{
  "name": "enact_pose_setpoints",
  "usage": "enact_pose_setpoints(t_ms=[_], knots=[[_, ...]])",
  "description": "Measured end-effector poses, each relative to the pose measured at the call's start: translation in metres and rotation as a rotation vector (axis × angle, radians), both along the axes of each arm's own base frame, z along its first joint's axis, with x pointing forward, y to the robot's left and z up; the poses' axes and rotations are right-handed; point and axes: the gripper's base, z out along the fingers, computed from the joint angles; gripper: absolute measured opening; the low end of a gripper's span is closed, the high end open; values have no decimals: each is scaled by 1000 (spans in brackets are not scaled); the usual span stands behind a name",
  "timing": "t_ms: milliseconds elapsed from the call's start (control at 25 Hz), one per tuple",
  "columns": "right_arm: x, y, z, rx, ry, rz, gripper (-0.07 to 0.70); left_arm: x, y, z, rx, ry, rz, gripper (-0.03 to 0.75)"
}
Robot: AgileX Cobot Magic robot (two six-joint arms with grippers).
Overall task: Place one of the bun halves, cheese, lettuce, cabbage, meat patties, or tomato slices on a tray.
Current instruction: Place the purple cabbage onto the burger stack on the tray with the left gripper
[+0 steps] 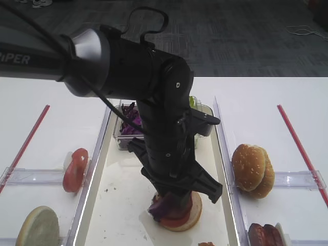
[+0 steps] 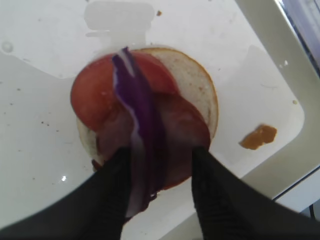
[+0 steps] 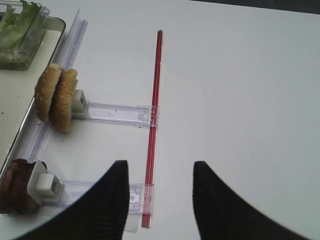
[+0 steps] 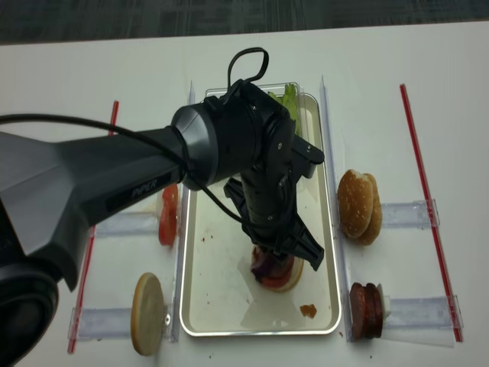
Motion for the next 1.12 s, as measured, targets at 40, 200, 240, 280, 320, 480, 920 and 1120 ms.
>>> enact_pose_setpoints(t_ms=[40, 200, 240, 280, 320, 480, 920, 1120], knots=[[0, 0, 0, 0, 0, 0, 328, 0, 0, 0, 0, 0, 0, 293], [0, 0, 0, 0, 0, 0, 328, 0, 0, 0, 3, -2, 2, 333], [0, 0, 0, 0, 0, 0, 328, 0, 0, 0, 5, -5, 5, 336], [0, 0, 0, 0, 0, 0, 328, 1, 1, 0, 8, -8, 5, 342], [0, 0, 0, 0, 0, 0, 328, 1, 1, 0, 11, -11, 7, 352], [0, 0, 0, 0, 0, 0, 328, 1, 1, 0, 16, -7, 6, 392], [0, 0, 0, 0, 0, 0, 328, 4, -3, 21, 25, 5, 26, 403], [0, 0, 0, 0, 0, 0, 328, 7, 1, 26, 51, 20, 49, 403]])
